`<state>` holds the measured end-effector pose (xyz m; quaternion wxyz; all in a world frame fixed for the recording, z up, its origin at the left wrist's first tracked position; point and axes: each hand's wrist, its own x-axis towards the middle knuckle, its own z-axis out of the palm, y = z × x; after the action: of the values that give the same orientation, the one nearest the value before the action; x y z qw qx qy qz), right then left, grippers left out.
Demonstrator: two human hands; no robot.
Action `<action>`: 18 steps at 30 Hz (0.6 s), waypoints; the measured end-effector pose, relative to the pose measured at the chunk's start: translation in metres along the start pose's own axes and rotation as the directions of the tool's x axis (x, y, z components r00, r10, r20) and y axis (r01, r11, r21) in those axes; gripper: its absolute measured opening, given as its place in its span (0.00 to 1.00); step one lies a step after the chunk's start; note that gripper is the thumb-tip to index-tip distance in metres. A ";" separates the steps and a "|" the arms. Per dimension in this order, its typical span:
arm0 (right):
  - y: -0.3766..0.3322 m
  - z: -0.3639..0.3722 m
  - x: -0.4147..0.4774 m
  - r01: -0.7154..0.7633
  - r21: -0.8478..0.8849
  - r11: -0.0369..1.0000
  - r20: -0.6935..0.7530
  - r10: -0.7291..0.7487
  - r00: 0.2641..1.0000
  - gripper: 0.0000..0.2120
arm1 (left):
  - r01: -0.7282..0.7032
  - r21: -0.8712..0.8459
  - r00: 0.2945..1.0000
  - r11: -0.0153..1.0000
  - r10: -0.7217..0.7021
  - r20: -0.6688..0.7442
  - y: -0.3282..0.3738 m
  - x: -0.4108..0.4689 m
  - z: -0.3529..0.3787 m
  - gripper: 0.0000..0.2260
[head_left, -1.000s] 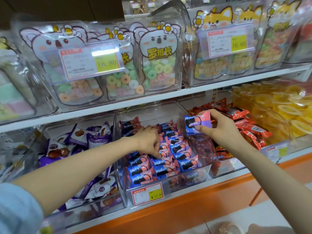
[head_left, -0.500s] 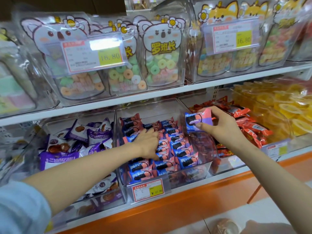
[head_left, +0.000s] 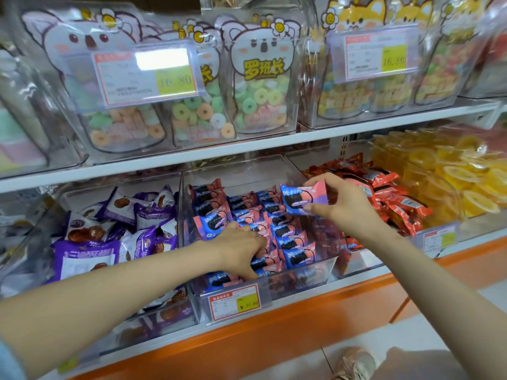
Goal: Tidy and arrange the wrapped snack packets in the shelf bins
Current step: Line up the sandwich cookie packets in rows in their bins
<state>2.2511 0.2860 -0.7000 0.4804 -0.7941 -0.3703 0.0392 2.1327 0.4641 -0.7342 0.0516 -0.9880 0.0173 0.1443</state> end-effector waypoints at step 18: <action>-0.005 0.008 -0.002 0.000 -0.037 0.999 0.112 0.004 0.994 0.16 | -0.047 0.015 0.992 0.999 0.049 -0.120 0.004 -0.007 0.007 0.05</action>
<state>2.2437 0.2915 -0.7010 0.4442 -0.7996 -0.3967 0.0773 2.1233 0.4616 -0.7396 0.0528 -0.9939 0.0450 0.0854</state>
